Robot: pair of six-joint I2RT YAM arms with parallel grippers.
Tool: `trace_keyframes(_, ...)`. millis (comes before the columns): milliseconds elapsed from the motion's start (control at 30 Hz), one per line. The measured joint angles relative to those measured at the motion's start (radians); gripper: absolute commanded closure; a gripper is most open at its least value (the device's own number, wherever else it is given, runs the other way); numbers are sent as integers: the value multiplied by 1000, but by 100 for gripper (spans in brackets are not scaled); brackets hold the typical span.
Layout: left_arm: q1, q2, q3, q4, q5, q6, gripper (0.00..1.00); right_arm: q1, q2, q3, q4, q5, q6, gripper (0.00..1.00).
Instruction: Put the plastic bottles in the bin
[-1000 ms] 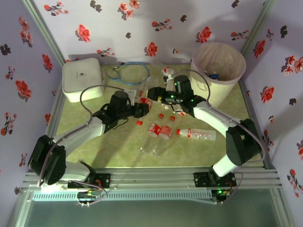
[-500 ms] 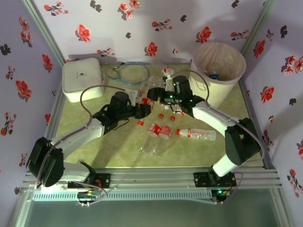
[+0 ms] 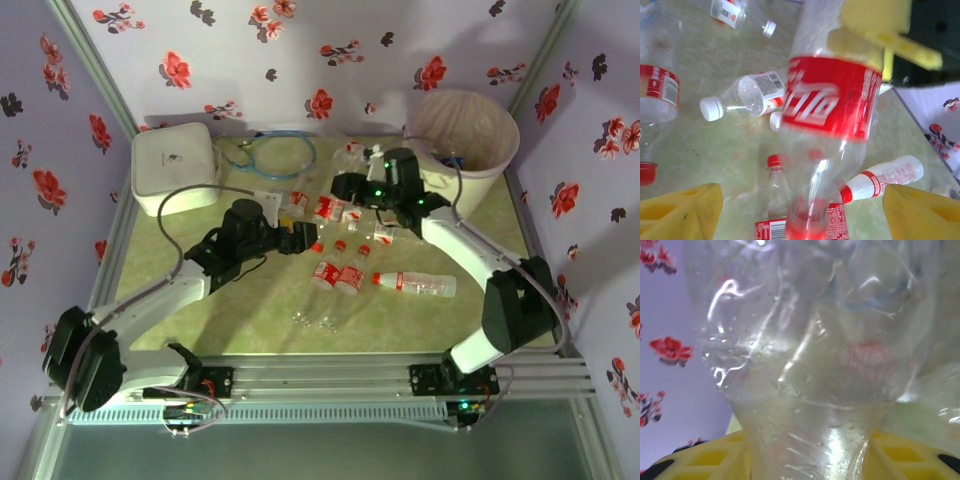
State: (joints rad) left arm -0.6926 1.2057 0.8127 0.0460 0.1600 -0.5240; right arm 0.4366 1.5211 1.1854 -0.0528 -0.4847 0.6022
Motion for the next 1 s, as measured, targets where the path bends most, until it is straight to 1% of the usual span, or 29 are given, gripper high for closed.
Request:
trace_keyframes(133,18,-101,-34,-21,-32,-1,14,-62,-66,141,-134,91,-125,51)
trace_keyframes(300,54,-145,-72,-25,-56,-23,14,-144,-155,306,-224,212,-246,55)
trace_keyframes(433,61,-145,-83,-36,-63,-32,14,-214,-221,393,-267,367,-327,57)
trace_keyframes(533,63,-145,-83,-40,-64,-39,14,-255,-216,489,-312,504,-396,58)
trace_keyframes(633,64,-142,-83,-40,-64,-42,14,-293,-174,568,-328,604,-457,63)
trace_keyframes(700,64,-140,-87,-40,-64,-45,14,-313,-135,593,-324,649,-498,65)
trace_keyframes(867,64,-143,-106,-59,-68,-46,14,-339,73,727,-382,734,-595,63)
trace_keyframes(1000,64,-178,-128,-88,-83,-46,13,-340,222,803,-491,788,-668,62)
